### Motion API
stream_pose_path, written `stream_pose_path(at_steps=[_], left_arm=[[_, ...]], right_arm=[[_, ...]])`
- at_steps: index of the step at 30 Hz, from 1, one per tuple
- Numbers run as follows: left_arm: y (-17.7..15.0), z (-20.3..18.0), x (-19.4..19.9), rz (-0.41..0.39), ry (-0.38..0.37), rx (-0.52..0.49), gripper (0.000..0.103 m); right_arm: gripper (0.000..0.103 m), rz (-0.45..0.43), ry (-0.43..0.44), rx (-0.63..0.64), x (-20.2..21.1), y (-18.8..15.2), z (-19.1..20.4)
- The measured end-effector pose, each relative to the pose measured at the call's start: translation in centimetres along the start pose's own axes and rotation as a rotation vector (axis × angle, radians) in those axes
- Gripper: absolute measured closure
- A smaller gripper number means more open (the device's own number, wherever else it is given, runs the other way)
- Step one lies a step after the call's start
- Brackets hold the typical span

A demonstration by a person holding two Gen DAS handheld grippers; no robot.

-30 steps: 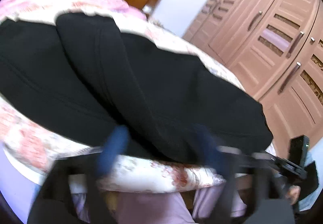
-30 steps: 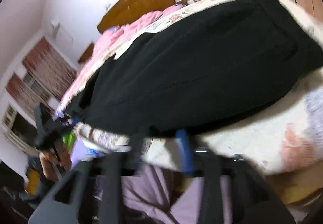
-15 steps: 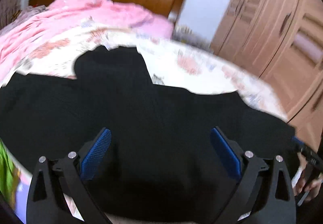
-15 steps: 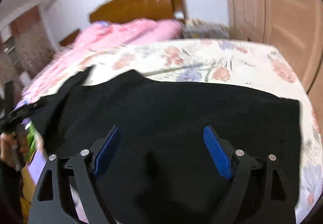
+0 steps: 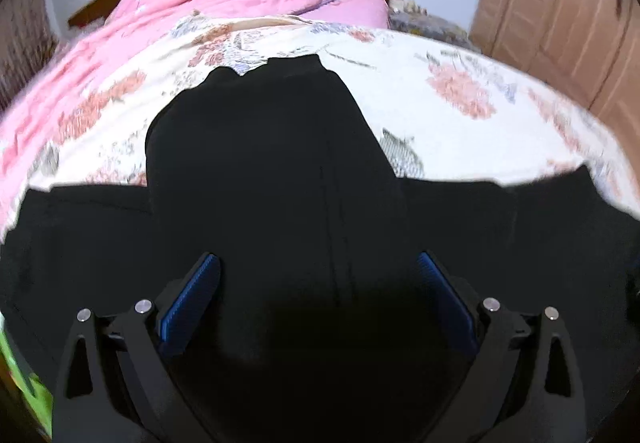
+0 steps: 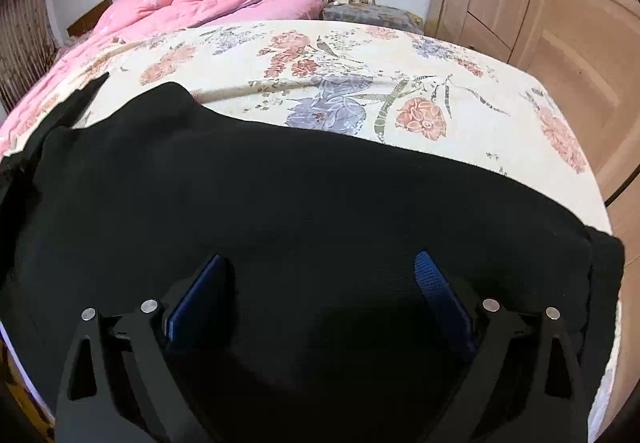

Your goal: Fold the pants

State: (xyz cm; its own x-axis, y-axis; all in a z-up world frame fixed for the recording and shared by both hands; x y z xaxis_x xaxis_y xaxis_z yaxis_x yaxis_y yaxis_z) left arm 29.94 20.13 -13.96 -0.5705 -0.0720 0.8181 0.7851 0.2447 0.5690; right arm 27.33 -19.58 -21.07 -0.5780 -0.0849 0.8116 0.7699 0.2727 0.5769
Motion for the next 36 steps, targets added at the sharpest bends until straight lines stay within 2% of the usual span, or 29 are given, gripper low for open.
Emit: stream_pose_path(at_steps=[1,2,3,4,5,6,8,10,12,13,14,16,17,18,19,20,21,23,24,25,27,29,30,31,33,34,35,36], left_arm=[[-0.1,-0.3,0.1,-0.01,0.026,-0.039,0.012],[-0.3,-0.6,0.0,-0.012,0.037,-0.072,0.039],[-0.5,-0.9,0.1,-0.013,0.036,-0.104,0.054],[-0.3,-0.9,0.7,-0.031,0.049,-0.113,0.082],[-0.1,-0.6,1.7,-0.066,0.065,-0.115,0.084],[0.3,0.1,3.7,-0.138,0.054,-0.083,0.085],[0.3,2.5,6.9,-0.217,-0.019,0.044,0.085],[-1.3,7.4,10.8,-0.29,-0.143,0.255,0.085],[-4.2,12.1,12.0,-0.298,-0.174,0.386,0.09],[-5.6,13.6,11.7,-0.271,-0.181,0.415,0.089],[-7.5,14.9,10.8,-0.221,-0.204,0.44,0.082],[-11.3,17.1,8.7,-0.147,-0.188,0.475,0.068],[-12.6,17.5,8.4,-0.139,-0.19,0.477,0.059],[-13.4,18.0,8.6,-0.145,-0.177,0.481,0.054],[-13.8,18.7,9.1,-0.167,-0.12,0.485,0.052],[-13.5,19.0,9.7,-0.191,-0.075,0.483,0.05],[-13.1,18.8,10.3,-0.212,-0.065,0.474,0.047],[-10.7,16.9,12.5,-0.297,-0.061,0.392,0.027],[-8.7,14.7,13.7,-0.347,-0.031,0.289,0.023],[-7.5,12.9,14.1,-0.361,-0.011,0.203,0.017],[-5.3,8.6,12.8,-0.321,0.041,0.023,0.013],[-3.4,5.1,9.7,-0.237,0.078,-0.127,0.013],[-2.2,4.3,7.9,-0.215,0.141,-0.183,0.014],[-1.3,4.0,6.5,-0.204,0.205,-0.229,0.019],[-0.2,4.3,4.3,-0.182,0.288,-0.295,0.035],[0.1,4.7,2.8,-0.145,0.321,-0.333,0.054],[-0.1,4.6,1.9,-0.119,0.303,-0.369,0.08],[-0.4,4.2,1.8,-0.128,0.267,-0.399,0.089]], right_arm=[[0.01,-0.004,0.009,-0.006,-0.1,0.0,-0.1],[0.01,-0.006,0.013,-0.008,0.2,-0.1,0.0],[0.01,-0.005,0.009,-0.004,0.3,-0.1,0.1],[0.01,-0.003,0.004,0.001,0.2,-0.1,0.1],[0.01,-0.003,0.003,0.001,0.3,-0.1,0.2],[0.01,-0.005,0.005,0.0,0.3,-0.1,0.2],[0.01,-0.008,0.008,-0.002,0.3,-0.1,0.2],[0.01,-0.009,0.008,0.0,0.4,-0.2,0.2],[0.009,-0.008,0.005,0.002,0.3,-0.1,0.2],[0.009,-0.008,0.004,0.003,0.3,-0.1,0.3],[0.009,-0.008,0.004,0.003,0.3,-0.1,0.3],[0.009,-0.008,0.005,0.002,0.3,-0.1,0.3],[0.009,-0.008,0.004,0.002,0.3,-0.1,0.3],[0.009,-0.008,0.003,0.002,0.3,-0.1,0.3],[0.009,-0.008,0.004,0.002,0.3,-0.1,0.3],[0.009,-0.008,0.004,0.002,0.3,-0.1,0.3],[0.009,-0.008,0.003,0.003,0.3,-0.1,0.3],[0.009,-0.007,-0.001,0.004,0.3,-0.1,0.4],[0.009,-0.007,-0.002,0.004,0.3,-0.1,0.4],[0.009,-0.008,-0.003,0.003,0.3,-0.1,0.4],[0.009,-0.008,-0.003,0.004,0.3,-0.1,0.4],[0.009,-0.008,-0.002,0.003,0.3,-0.1,0.4],[0.009,-0.009,-0.002,0.003,0.3,-0.1,0.4],[0.009,-0.009,-0.001,0.003,0.3,-0.1,0.4],[0.009,-0.009,-0.002,0.003,0.3,-0.1,0.4],[0.009,-0.009,-0.002,0.003,0.3,-0.1,0.4],[0.009,-0.009,-0.001,0.003,0.3,-0.1,0.4],[0.008,-0.01,0.001,0.002,0.3,-0.1,0.4]])
Point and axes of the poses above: each gripper's, at about its wrist camera, not at the fingertips, and x roughly against the way its jaws point, z to its left, y to its top, the point moved 9 cm from there along -x, roughly the way its jaws point, and after that the axes turned 10 degrees about x, right-handed, at the moved point
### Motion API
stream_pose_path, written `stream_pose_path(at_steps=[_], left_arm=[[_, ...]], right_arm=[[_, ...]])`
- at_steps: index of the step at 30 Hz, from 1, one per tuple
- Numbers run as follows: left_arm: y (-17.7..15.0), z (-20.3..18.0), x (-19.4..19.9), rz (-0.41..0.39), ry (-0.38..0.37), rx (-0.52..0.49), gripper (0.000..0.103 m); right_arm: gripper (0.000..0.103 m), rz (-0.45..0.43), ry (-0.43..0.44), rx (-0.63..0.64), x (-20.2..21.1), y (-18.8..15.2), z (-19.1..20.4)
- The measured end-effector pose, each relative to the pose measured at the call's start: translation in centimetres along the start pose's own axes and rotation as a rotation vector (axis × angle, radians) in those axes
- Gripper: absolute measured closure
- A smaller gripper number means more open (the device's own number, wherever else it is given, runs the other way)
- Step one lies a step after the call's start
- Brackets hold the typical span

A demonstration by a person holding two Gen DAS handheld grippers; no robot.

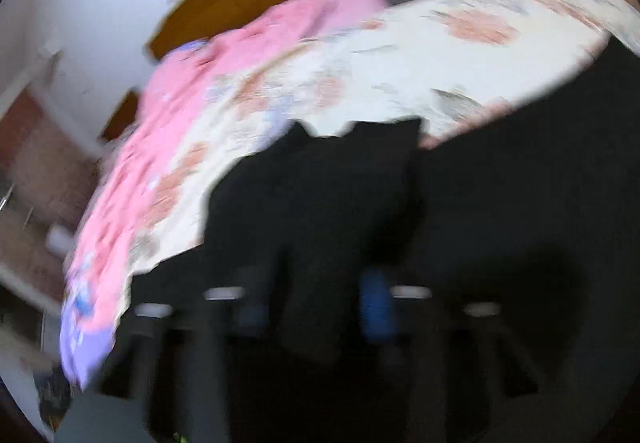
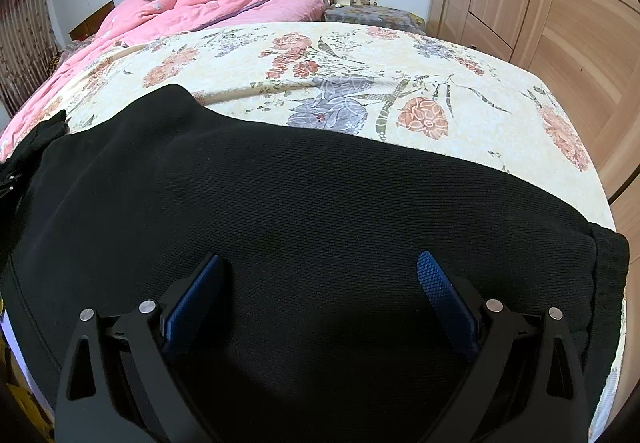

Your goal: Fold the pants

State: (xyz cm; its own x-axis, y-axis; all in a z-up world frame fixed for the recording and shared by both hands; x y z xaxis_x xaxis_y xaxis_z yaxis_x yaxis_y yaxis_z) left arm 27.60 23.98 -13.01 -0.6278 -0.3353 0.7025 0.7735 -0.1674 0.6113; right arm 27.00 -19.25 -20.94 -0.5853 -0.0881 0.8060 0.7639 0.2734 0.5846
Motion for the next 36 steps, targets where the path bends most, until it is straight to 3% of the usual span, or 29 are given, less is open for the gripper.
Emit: stream_pose_path(at_steps=[2,3,6,8,10,11,12,13,16,19,24,25,26,28,31,32,34,36], left_arm=[[-0.1,1.6,1.6,-0.09,-0.05,0.101,0.094],[-0.2,3.2,2.6,-0.129,-0.121,0.221,0.095],[-2.4,12.1,4.7,-0.25,-0.35,0.76,0.095],[-7.0,18.6,5.1,-0.311,-0.476,1.136,0.095],[-12.0,22.0,4.3,-0.316,-0.551,1.385,0.094],[-14.3,22.6,3.3,-0.283,-0.581,1.453,0.092],[-16.3,22.8,2.3,-0.232,-0.576,1.48,0.089],[-17.4,22.7,1.6,-0.199,-0.576,1.491,0.076],[-18.3,22.8,1.4,-0.262,-0.734,1.521,0.061],[-17.3,23.1,2.2,-0.295,-0.731,1.484,0.056],[-15.1,21.2,2.3,-0.248,-0.725,1.396,0.062],[-14.9,20.6,2.0,-0.221,-0.707,1.369,0.085],[-14.8,20.3,1.9,-0.204,-0.694,1.346,0.096],[-14.6,19.9,2.8,-0.214,-0.678,1.312,0.096],[-14.8,19.6,4.3,-0.237,-0.742,1.333,0.096],[-15.1,19.7,4.1,-0.23,-0.726,1.326,0.096],[-15.7,20.3,0.9,-0.15,-0.621,1.279,0.096],[-16.2,19.9,-0.7,-0.106,-0.658,1.292,0.095]], right_arm=[[0.008,-0.002,0.004,-0.002,0.0,0.0,0.0],[0.008,-0.003,0.007,-0.003,0.0,0.0,0.0],[0.008,-0.002,0.006,-0.002,0.0,0.0,0.0],[0.008,-0.003,0.006,-0.003,0.0,0.0,0.0],[0.008,-0.003,0.005,-0.003,0.0,0.0,0.0],[0.008,-0.003,0.006,-0.003,0.0,0.0,0.0],[0.008,-0.002,0.005,-0.003,0.0,0.0,0.0],[0.008,-0.002,0.005,-0.002,0.0,0.0,0.0],[0.008,-0.001,0.003,0.0,0.0,0.0,0.0],[0.008,0.001,0.001,0.0,0.0,0.0,0.0],[0.008,0.001,0.001,0.0,0.0,0.0,0.0],[0.008,0.0,0.002,0.0,0.0,0.0,0.0],[0.008,0.001,0.002,0.0,0.0,0.0,0.0],[0.008,0.0,0.001,0.0,0.0,0.0,0.0],[0.008,0.0,0.001,0.0,0.0,0.0,0.0],[0.008,0.0,0.001,0.0,0.0,0.0,0.0],[0.008,0.0,0.001,0.0,0.0,0.0,0.0],[0.008,0.0,0.002,0.0,0.0,0.0,0.0]])
Point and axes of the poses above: each gripper's, at about its wrist camera, not at the fingertips, and x roughly against the way its jaws point, z to its left, y to its top, the point moved 9 cm from there along -x, roughly the way its jaws point, and after that the axes turned 10 degrees about x, right-handed, at the moved point
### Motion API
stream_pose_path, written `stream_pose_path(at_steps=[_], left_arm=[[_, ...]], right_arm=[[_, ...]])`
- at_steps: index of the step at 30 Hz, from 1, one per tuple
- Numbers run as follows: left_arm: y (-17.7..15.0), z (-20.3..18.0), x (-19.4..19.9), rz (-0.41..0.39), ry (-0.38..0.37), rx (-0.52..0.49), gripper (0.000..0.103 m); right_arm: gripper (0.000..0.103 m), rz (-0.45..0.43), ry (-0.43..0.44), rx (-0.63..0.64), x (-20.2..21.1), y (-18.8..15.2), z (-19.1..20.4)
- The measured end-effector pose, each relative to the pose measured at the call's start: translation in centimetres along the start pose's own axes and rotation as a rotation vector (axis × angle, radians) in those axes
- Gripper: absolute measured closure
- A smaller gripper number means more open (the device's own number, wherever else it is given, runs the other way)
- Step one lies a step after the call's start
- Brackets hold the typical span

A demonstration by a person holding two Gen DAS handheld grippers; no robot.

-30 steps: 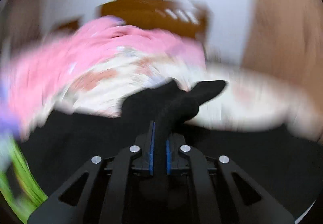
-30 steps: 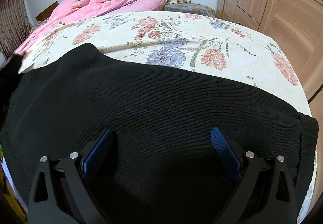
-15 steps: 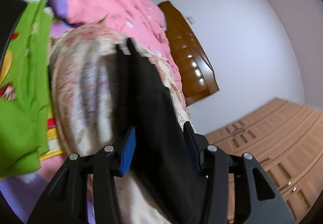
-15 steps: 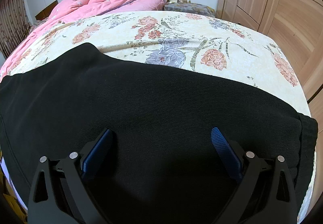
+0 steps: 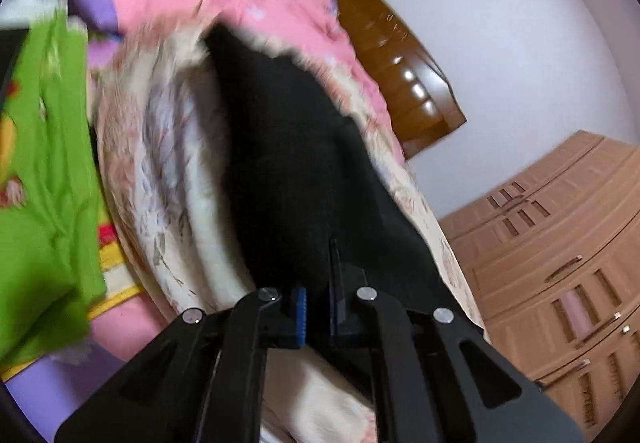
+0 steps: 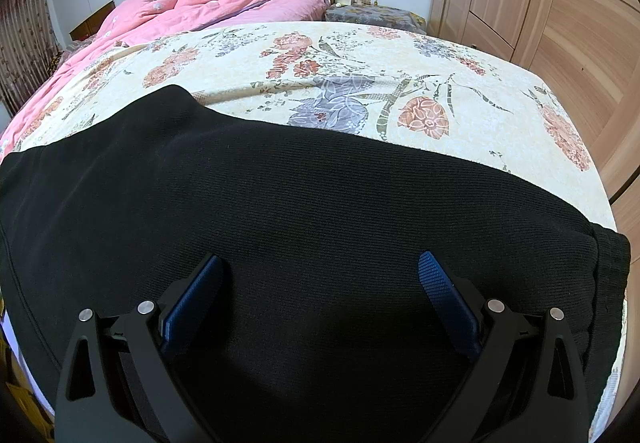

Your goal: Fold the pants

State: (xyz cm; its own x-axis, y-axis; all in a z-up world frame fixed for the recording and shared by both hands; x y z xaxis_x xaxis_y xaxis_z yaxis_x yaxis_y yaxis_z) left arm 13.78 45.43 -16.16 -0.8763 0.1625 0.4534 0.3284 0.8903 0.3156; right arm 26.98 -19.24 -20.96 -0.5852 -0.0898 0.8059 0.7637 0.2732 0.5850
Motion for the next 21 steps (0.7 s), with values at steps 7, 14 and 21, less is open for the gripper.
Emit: stream_pose_path(at_steps=[7,14,21], left_arm=[[-0.4,-3.0,1.9,-0.18,0.323,-0.242,0.047],[-4.9,-12.9,1.5,-0.239,0.368,-0.629,0.005],[-2.3,-11.3,-6.7,-0.041,0.44,-0.589,0.005]], right_arm=[[0.008,-0.002,0.003,-0.001,0.0,0.0,0.0],[0.008,-0.106,0.091,0.083,5.3,3.6,8.8],[0.007,-0.082,0.352,0.518,4.3,5.6,34.4]])
Point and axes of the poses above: each gripper's, at about its wrist camera, not at the fingertips, and x roughly against the way its jaws point, z to its left, y to its top, the point moved 9 cm from there along -x, roughly the way its jaws point, and after that the axes turned 10 degrees about x, right-handed, at the moved point
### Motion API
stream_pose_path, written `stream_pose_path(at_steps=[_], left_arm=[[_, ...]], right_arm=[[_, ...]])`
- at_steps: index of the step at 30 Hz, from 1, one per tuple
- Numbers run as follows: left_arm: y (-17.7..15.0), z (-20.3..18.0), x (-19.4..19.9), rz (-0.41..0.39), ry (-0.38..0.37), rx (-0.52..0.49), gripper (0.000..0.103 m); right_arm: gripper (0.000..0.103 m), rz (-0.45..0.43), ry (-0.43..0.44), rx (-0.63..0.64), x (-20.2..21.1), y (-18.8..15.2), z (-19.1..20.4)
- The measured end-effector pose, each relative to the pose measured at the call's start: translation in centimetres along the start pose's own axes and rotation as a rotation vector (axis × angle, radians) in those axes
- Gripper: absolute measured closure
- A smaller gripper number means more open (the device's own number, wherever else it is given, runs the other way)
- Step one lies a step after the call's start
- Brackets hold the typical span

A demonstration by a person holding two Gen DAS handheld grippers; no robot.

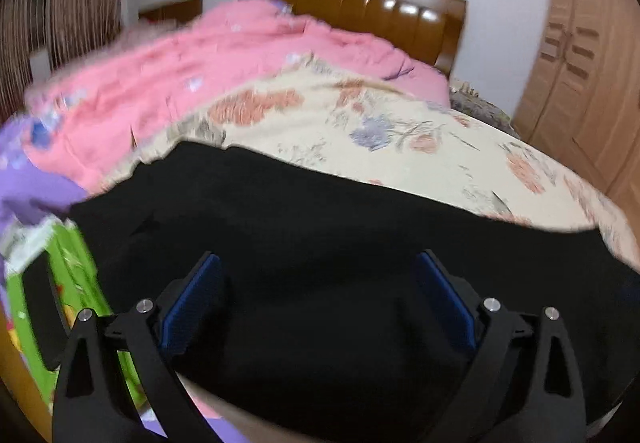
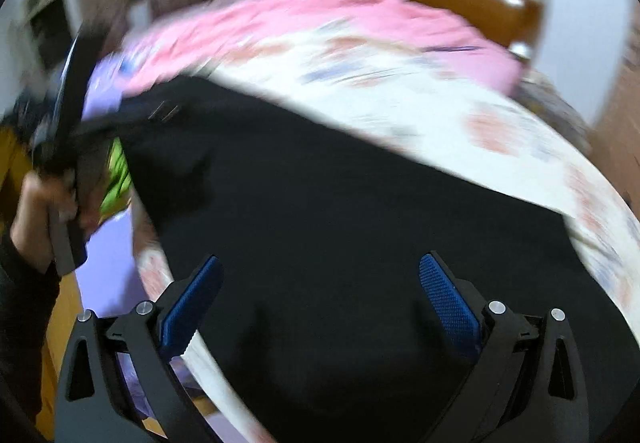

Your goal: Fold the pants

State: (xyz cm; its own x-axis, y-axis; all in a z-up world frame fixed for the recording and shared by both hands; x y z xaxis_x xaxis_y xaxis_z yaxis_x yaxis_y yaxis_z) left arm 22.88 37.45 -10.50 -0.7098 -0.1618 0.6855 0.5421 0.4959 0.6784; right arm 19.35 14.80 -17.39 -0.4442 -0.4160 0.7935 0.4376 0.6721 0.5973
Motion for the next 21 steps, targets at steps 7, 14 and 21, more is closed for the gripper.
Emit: stream_pose_path(at_steps=[7,14,21], left_arm=[[-0.8,4.2,-4.0,0.082,0.014,-0.034,0.005],[-1.5,3.3,-4.2,0.018,0.168,-0.093,0.002],[-2.5,-8.0,4.7,-0.142,0.045,-0.247,0.003]], right_arm=[[0.004,0.1,0.015,0.065,-6.8,0.1,5.3],[0.006,0.096,0.058,0.138,-3.1,-2.2,4.5],[0.005,-0.042,-0.057,-0.04,6.7,-9.2,-5.6]])
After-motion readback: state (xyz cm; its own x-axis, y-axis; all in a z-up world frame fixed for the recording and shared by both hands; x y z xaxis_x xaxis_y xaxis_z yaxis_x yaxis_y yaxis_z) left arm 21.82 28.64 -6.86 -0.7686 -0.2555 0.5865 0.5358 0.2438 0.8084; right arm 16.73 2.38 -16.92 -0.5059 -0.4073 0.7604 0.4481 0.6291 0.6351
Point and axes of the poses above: each gripper's, at about its wrist camera, not at the fingertips, and x roughly against the way its jaws point, z to its left, y to its top, the point moved 9 cm from there along -x, roughly the way its jaws point, and after that the axes turned 10 degrees about x, right-handed, at the moved point
